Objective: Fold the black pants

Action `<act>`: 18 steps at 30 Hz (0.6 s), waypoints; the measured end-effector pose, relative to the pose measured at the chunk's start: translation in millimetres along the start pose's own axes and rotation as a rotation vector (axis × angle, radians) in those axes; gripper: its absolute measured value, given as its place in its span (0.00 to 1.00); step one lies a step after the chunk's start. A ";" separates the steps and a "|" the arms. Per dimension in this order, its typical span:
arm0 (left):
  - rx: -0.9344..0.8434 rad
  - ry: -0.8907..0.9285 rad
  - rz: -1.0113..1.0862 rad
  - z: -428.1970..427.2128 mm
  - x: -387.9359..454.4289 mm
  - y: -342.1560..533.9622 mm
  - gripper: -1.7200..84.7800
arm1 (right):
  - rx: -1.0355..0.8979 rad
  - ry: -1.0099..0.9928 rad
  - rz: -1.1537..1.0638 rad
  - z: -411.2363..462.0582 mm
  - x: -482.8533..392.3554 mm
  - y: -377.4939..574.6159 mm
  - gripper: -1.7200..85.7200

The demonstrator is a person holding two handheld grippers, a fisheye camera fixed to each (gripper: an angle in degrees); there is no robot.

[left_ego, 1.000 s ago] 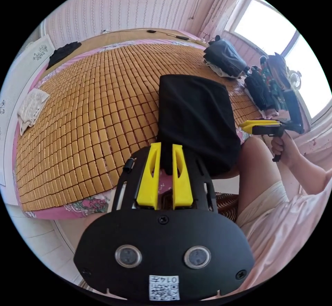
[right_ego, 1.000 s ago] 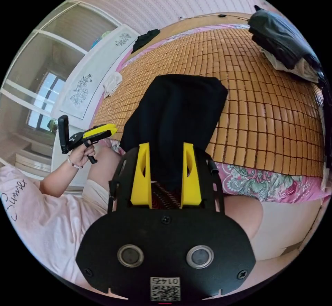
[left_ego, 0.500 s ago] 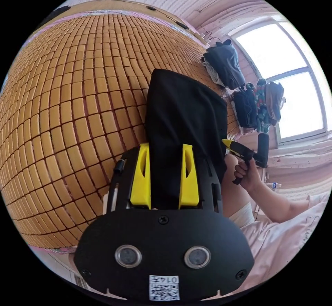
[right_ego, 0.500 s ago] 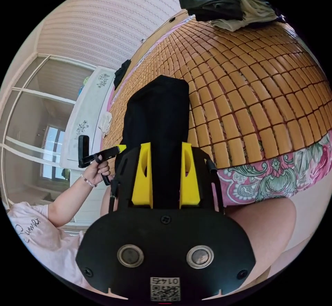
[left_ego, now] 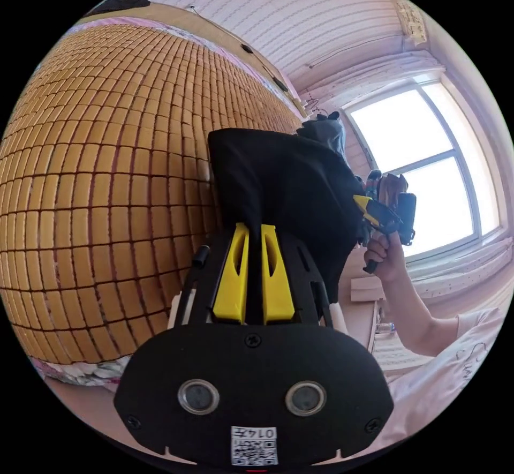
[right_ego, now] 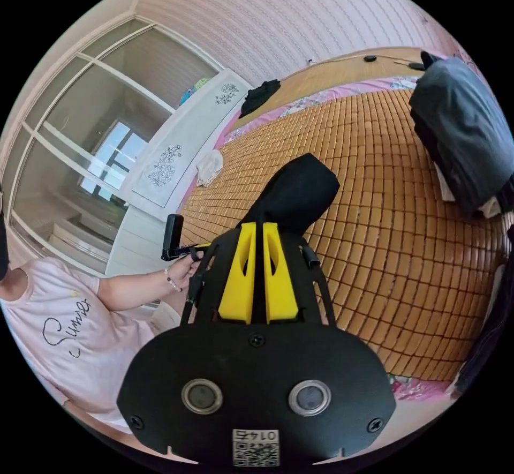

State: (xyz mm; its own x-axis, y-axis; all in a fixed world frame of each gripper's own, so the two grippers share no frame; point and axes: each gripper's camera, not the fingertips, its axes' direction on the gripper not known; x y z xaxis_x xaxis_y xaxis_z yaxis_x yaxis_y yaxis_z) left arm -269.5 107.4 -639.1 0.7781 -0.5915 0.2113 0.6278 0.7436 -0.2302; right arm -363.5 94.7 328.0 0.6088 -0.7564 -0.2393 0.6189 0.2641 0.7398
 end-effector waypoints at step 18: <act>0.059 0.068 0.314 210.4 295.8 -215.6 0.09 | -0.360 0.785 0.283 -12.7 146.0 -154.8 0.10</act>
State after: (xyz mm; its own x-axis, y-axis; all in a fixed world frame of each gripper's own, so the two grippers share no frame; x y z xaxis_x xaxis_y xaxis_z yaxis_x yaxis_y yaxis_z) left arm -179.1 -162.3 -327.1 0.9343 -0.3487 0.0743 0.3565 0.9085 -0.2179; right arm -364.1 -49.0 170.6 0.8431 -0.0446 -0.5359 0.4325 0.6483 0.6266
